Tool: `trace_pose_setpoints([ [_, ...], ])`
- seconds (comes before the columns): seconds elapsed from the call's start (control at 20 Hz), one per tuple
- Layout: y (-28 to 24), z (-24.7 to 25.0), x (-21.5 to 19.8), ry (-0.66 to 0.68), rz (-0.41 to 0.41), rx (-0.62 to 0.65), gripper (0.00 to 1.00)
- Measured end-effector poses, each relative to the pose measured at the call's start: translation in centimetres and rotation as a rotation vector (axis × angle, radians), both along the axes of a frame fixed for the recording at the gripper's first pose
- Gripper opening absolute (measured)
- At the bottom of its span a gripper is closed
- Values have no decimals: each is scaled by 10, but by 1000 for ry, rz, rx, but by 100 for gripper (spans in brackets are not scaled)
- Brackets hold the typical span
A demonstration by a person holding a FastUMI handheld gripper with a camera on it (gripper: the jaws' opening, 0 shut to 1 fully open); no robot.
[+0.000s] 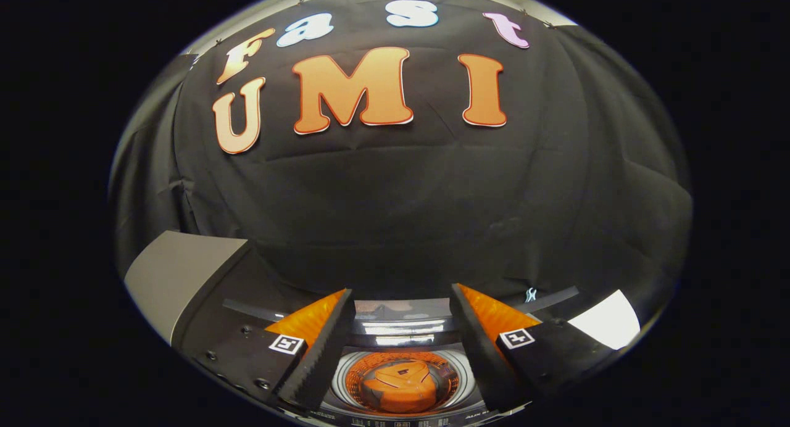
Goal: Put the clothes into the washing machine and then close the washing machine lid.
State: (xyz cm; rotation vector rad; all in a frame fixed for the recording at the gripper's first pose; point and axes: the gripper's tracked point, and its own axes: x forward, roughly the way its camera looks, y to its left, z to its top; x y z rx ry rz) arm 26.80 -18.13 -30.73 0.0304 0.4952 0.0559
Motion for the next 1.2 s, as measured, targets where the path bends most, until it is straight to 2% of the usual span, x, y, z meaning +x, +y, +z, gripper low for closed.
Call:
trace_pose_setpoints([
  [0.4,-1,-32,-25,63,3,12,99],
  [0.75,5,-96,-51,195,13,24,99],
  [1.0,5,-145,-79,292,-15,72,99],
  [1.2,5,-118,-81,250,-22,74,99],
])
